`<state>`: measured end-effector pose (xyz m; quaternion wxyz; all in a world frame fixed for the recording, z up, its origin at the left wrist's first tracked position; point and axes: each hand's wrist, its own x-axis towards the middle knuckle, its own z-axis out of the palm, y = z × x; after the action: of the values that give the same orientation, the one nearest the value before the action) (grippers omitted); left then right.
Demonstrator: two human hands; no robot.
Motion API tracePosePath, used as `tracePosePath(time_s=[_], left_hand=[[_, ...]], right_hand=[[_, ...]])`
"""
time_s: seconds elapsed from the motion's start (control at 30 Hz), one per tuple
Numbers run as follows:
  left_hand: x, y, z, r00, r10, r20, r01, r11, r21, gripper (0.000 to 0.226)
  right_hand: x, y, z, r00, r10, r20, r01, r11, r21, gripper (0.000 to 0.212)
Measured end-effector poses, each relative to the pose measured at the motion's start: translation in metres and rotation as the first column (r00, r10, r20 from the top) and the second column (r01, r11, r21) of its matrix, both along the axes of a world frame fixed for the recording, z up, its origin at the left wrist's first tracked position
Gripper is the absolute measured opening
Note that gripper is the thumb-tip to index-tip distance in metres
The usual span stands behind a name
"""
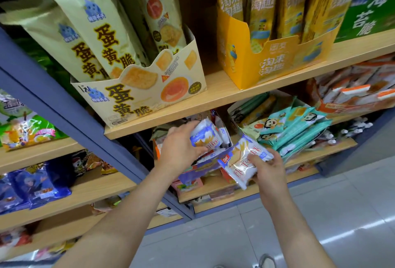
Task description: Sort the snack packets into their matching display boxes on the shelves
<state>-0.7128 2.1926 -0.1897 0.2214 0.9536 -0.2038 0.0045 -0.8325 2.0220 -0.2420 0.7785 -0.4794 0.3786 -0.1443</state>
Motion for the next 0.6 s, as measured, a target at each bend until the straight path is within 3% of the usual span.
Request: tracePosePath(time_s=[0.13, 0.33, 0.47, 0.6], left_hand=[[0.001, -0.010, -0.017, 0.976, -0.198, 0.092, 0.175, 0.962, 0.208, 0.074], [0.003, -0.021, -0.022, 0.978, -0.189, 0.089, 0.111, 0.829, 0.548, 0.075], [0.007, -0.022, -0.016, 0.992, -0.094, -0.079, 0.122, 0.771, 0.625, 0.081], [-0.004, -0.018, -0.011, 0.991, -0.110, -0.080, 0.135, 0.782, 0.608, 0.081]], right_hand=[[-0.004, -0.006, 0.001, 1.000, 0.000, 0.008, -0.001, 0.999, 0.046, 0.033], [-0.005, -0.016, 0.011, 0.985, 0.002, 0.173, -0.040, 0.976, 0.214, 0.033], [0.005, -0.014, 0.009, 0.966, 0.012, 0.259, -0.097, 0.943, 0.319, 0.046], [0.026, -0.006, 0.010, 0.961, -0.056, 0.272, -0.048, 0.932, 0.360, 0.040]])
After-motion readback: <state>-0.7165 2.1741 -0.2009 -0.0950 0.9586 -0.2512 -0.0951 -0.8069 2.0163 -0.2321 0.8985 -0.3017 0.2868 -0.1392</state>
